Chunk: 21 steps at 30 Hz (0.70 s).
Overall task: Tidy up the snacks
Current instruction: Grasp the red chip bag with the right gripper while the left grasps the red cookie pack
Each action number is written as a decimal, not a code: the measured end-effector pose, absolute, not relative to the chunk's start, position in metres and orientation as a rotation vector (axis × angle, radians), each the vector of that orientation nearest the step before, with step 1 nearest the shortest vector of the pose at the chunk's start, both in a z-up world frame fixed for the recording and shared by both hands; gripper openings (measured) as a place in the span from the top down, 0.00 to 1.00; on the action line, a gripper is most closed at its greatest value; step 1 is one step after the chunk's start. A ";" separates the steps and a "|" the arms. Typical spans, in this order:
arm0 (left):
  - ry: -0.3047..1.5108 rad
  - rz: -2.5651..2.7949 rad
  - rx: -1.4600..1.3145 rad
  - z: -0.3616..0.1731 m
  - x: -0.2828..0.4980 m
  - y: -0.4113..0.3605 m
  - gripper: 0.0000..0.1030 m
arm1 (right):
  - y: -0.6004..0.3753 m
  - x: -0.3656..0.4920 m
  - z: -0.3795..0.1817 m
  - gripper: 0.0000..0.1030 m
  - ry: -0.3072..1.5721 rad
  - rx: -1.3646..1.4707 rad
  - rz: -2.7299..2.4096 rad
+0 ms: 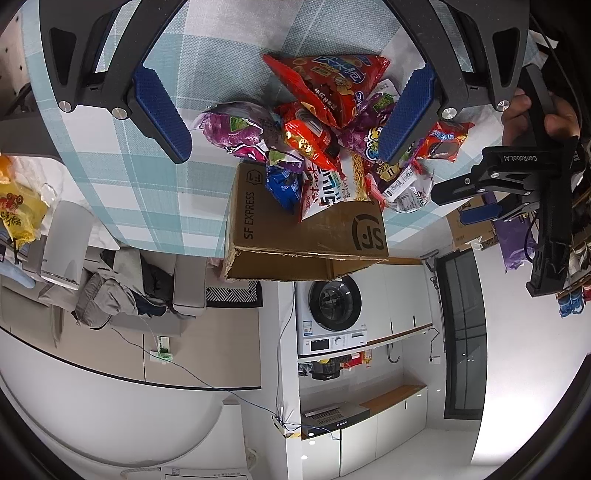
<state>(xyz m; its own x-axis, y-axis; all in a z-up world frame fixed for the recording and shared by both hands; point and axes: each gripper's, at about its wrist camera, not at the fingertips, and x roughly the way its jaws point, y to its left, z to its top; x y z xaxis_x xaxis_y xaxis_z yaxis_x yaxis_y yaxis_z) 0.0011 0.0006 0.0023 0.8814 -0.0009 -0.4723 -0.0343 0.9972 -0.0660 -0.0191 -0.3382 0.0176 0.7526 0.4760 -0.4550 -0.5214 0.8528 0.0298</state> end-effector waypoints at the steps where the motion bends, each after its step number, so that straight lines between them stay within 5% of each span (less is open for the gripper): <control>1: 0.489 0.021 -0.075 0.002 0.000 0.001 0.01 | -0.338 -0.018 0.017 0.00 0.476 -0.095 0.545; 21: 0.595 -0.017 -0.064 -0.002 -0.015 0.010 0.01 | -0.330 -0.013 0.004 0.00 0.671 -0.067 0.580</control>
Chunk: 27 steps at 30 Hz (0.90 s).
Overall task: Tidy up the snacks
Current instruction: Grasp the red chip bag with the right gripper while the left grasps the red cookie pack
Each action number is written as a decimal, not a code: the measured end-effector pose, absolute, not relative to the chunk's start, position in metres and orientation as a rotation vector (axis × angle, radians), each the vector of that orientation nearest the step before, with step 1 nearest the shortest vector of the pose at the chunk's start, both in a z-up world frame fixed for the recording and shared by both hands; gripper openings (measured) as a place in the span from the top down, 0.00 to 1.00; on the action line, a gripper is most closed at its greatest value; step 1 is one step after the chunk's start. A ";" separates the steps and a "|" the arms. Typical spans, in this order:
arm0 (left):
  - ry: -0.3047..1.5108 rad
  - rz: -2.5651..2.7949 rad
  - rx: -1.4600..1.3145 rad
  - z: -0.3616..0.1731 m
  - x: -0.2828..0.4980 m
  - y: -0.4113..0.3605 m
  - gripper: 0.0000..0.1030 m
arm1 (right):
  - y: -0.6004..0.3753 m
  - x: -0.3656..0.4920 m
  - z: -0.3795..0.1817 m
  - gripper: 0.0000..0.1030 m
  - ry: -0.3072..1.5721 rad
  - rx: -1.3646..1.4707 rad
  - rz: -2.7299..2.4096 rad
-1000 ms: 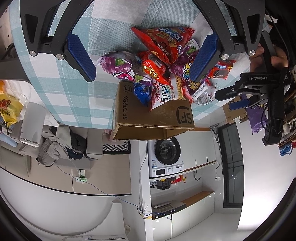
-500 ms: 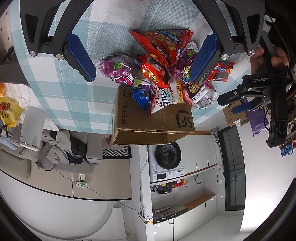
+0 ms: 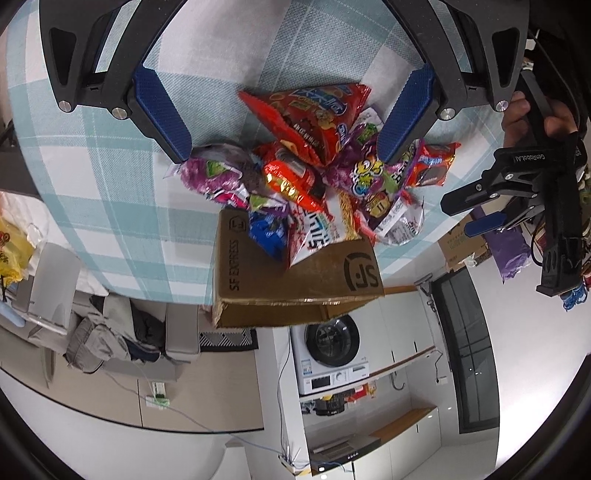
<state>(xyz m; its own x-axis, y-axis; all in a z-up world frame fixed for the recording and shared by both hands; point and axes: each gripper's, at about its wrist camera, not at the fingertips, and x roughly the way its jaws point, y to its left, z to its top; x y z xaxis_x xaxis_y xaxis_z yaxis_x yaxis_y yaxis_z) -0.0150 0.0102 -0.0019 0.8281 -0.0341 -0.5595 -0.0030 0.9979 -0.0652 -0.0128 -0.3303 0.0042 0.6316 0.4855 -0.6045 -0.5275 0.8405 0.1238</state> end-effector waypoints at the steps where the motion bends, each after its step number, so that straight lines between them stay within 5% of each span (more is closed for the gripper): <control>1: 0.611 -0.023 -0.067 -0.004 -0.014 0.012 0.01 | -0.329 -0.013 0.003 0.00 0.683 -0.062 0.589; 27: 0.891 -0.043 -0.063 -0.055 0.031 0.015 0.01 | -0.309 0.011 -0.032 0.20 0.902 -0.034 0.648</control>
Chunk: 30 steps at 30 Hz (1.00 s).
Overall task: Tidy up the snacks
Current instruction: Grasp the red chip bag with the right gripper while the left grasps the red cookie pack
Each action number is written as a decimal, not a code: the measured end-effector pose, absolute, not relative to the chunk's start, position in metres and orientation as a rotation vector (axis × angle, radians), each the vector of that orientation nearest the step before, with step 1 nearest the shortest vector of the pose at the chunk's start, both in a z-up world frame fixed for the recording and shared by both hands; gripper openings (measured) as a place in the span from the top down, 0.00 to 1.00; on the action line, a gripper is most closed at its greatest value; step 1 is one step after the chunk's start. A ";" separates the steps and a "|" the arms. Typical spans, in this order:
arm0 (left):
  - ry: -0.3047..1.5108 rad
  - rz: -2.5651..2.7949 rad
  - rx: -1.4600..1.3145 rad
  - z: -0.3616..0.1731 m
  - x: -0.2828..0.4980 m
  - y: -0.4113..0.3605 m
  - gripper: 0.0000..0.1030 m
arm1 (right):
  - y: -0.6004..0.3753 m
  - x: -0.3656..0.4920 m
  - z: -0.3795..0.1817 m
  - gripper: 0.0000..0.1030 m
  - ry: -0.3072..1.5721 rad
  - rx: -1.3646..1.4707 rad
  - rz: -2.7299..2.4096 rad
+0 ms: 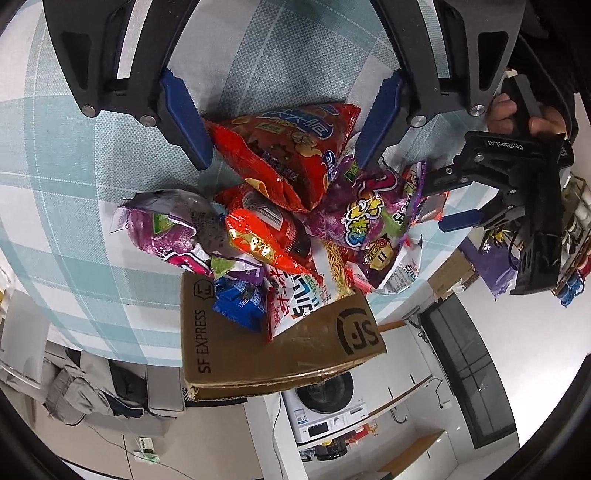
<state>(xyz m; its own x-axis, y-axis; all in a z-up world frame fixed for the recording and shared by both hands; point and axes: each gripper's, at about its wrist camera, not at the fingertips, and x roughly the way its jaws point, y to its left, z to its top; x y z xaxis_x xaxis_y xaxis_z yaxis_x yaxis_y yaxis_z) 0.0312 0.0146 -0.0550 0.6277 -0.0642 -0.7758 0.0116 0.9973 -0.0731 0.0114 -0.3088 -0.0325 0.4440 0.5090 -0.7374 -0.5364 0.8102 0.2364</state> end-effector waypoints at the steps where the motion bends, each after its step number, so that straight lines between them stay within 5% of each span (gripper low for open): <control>1: 0.894 -0.046 -0.063 -0.056 0.032 0.015 0.01 | -0.308 0.013 -0.034 0.20 0.906 -0.035 0.647; 9: 0.934 -0.110 -0.092 -0.061 0.037 0.015 0.04 | -0.307 0.019 -0.038 0.25 0.924 -0.054 0.635; 22: 0.904 -0.142 -0.096 -0.058 0.027 0.011 0.47 | -0.314 0.011 -0.036 0.38 0.927 -0.037 0.658; 30: 0.866 -0.157 -0.102 -0.053 0.019 0.011 0.51 | -0.324 0.003 -0.028 0.52 0.888 -0.009 0.670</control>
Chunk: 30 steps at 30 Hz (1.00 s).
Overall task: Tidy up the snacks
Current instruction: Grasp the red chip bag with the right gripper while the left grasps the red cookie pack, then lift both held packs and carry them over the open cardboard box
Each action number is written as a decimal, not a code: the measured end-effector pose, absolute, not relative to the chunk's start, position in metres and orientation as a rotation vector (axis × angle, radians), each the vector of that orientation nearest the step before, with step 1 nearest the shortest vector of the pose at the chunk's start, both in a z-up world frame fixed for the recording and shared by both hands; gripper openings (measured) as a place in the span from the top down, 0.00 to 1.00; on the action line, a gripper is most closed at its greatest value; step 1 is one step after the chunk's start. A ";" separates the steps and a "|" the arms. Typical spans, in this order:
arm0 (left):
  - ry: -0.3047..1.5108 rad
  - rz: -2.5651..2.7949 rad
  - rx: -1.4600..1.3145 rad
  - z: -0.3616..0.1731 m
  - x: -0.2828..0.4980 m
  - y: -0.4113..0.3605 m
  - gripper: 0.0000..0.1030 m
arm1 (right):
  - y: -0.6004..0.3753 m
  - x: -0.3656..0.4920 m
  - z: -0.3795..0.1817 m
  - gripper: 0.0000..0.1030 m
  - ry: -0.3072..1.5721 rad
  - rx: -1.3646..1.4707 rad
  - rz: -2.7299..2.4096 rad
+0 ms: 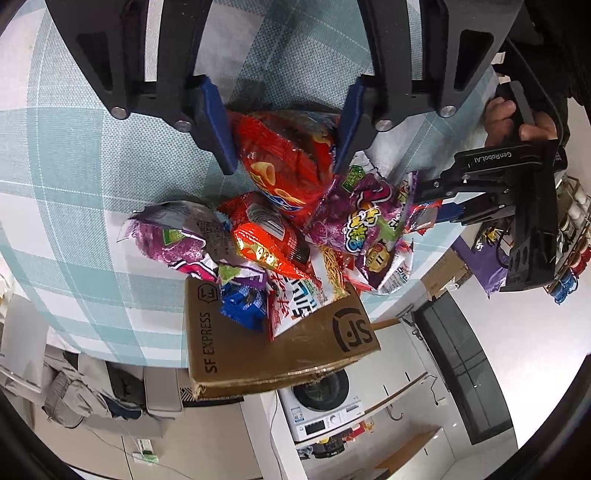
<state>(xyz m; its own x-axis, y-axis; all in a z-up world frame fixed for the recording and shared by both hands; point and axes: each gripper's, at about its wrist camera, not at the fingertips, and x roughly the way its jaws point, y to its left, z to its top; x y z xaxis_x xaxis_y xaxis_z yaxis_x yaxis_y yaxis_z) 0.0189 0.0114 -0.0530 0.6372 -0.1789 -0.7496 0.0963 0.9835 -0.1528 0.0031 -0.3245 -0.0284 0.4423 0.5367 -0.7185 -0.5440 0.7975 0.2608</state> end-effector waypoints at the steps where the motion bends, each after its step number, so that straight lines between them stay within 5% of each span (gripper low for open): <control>1: 0.861 -0.161 -0.104 -0.052 0.018 0.011 0.51 | -0.326 0.002 -0.027 0.56 0.883 -0.007 0.671; 30: 0.671 -0.194 -0.114 0.015 -0.018 0.002 0.51 | -0.346 -0.027 0.037 0.58 0.679 0.049 0.694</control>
